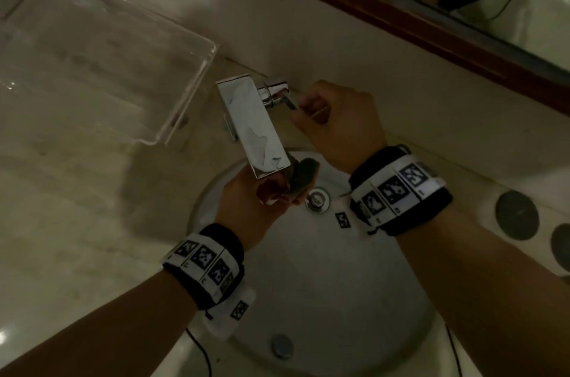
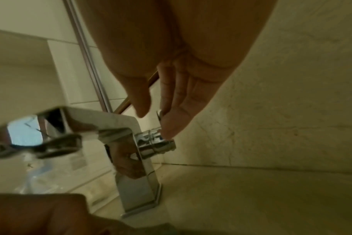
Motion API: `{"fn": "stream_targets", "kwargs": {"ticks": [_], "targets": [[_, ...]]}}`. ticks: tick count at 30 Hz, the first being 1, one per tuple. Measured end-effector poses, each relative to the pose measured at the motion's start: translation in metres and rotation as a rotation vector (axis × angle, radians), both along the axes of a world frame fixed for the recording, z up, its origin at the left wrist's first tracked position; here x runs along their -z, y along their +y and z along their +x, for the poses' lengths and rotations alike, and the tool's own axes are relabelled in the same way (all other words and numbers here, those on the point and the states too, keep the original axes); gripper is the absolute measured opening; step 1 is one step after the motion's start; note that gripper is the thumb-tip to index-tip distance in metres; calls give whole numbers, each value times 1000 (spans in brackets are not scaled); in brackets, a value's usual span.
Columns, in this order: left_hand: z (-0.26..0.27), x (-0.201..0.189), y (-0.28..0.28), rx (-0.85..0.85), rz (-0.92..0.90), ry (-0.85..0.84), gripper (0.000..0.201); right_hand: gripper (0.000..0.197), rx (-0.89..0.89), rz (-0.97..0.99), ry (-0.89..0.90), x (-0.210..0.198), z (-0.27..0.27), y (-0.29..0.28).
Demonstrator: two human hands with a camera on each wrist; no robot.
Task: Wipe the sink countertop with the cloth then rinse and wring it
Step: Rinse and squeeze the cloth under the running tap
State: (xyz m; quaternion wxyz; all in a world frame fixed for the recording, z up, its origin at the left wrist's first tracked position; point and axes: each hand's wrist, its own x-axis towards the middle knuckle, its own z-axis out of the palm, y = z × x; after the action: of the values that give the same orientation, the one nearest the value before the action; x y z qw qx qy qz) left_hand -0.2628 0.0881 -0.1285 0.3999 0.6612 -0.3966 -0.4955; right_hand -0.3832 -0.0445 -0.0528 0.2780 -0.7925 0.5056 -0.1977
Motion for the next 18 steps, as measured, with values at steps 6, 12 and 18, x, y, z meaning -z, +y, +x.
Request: {"fn": "stream_targets", "kwargs": {"ticks": [6,12,18], "targets": [[12,0,-1,-3,37,-119,38,10,-10,-86,93,10,2,-13],[13,-1,-2,-73,31,198,46,18,84,-31,122,12,-2,-8],[19,12,-2,-88,14,137,28,59,156,598,125,62,-22,32]]}}
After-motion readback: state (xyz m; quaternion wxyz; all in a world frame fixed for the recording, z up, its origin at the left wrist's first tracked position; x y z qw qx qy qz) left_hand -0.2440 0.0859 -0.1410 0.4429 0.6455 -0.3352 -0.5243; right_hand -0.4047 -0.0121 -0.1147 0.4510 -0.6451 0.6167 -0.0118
